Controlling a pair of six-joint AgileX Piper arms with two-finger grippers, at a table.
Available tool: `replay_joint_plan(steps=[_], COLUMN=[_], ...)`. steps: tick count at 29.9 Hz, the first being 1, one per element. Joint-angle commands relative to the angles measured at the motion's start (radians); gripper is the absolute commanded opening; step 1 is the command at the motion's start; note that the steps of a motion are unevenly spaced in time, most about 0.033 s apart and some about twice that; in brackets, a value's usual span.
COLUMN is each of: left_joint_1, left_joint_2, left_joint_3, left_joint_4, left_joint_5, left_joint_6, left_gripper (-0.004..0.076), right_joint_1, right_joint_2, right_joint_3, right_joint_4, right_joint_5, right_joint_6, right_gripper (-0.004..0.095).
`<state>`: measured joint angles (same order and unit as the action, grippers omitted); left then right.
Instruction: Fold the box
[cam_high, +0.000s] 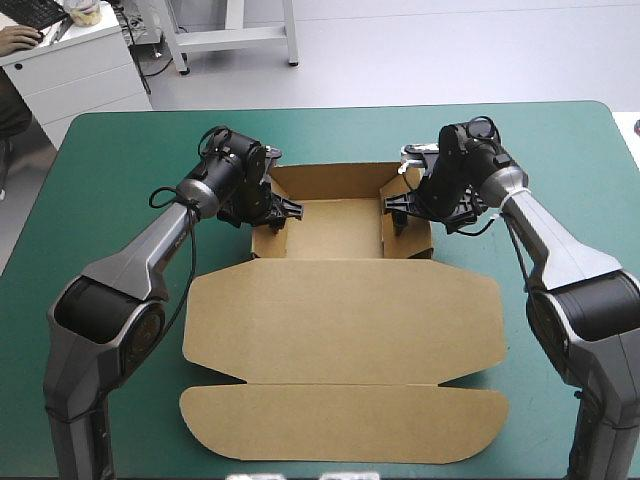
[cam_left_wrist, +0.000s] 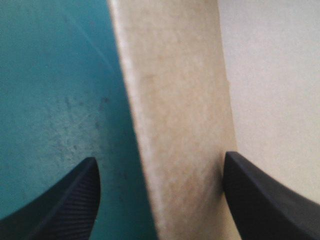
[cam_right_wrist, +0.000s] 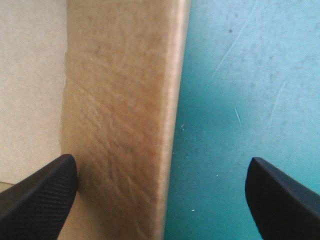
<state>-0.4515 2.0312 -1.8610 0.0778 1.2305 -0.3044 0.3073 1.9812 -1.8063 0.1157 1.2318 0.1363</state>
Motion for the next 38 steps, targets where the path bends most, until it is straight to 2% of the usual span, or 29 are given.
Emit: replay_joint_plan(steps=[1, 10, 14, 16, 17, 19, 21, 22, 23, 29, 35, 38], left_joint_1=[0.002, 0.002, 0.002, 0.002, 0.002, 0.002, 0.002, 0.002, 0.002, 0.002, 0.002, 0.002], left_joint_2=[-0.057, -0.070, -0.114, -0.142, -0.159, -0.200, -0.240, -0.269, -0.290, -0.465, -0.684, -0.796], left_joint_3=[-0.091, -0.290, -0.305, -0.305, -0.305, -0.305, -0.305, -0.303, -0.299, -0.179, 0.096, 0.225], left_joint_4=[0.026, -0.021, -0.034, -0.034, -0.034, -0.034, -0.034, -0.034, -0.034, 0.012, 0.010, 0.019], left_joint_5=[0.047, 0.052, 0.054, 0.054, 0.055, 0.055, 0.055, 0.055, 0.055, 0.055, 0.051, 0.032], left_joint_6=[-0.002, -0.002, 0.034, 0.080, 0.100, 0.121, 0.142, 0.149, 0.166, 0.186, 0.186, 0.186], left_gripper=[0.0511, 0.0510, 0.0505, 0.0474, 0.0439, 0.0312, 0.0139, 0.0012, -0.0003, 0.0000, 0.0000, 0.0000], right_joint_1=[-0.005, -0.005, -0.005, -0.005, -0.005, -0.002, -0.002, -0.002, -0.002, -0.002, -0.002, -0.002], right_joint_2=[-0.054, -0.057, -0.088, -0.111, -0.120, -0.144, -0.164, -0.177, -0.185, -0.201, -0.199, -0.192], right_joint_3=[-0.068, -0.235, -0.252, -0.250, -0.250, -0.250, -0.250, -0.250, -0.250, -0.248, -0.155, -0.131], right_joint_4=[0.002, -0.001, 0.002, 0.002, 0.003, 0.003, 0.006, 0.006, 0.006, 0.005, 0.009, -0.028], right_joint_5=[0.010, 0.021, 0.021, 0.022, 0.022, 0.022, 0.022, 0.022, 0.022, 0.022, 0.013, -0.017], right_joint_6=[-0.001, -0.001, -0.001, -0.003, -0.005, -0.020, -0.035, -0.035, -0.035, -0.035, -0.025, -0.028], right_gripper=[0.0848, 0.0846, 0.0845, 0.0845, 0.0845, 0.0845, 0.0846, 0.0845, 0.0846, 0.0836, 0.0834, 0.0834])
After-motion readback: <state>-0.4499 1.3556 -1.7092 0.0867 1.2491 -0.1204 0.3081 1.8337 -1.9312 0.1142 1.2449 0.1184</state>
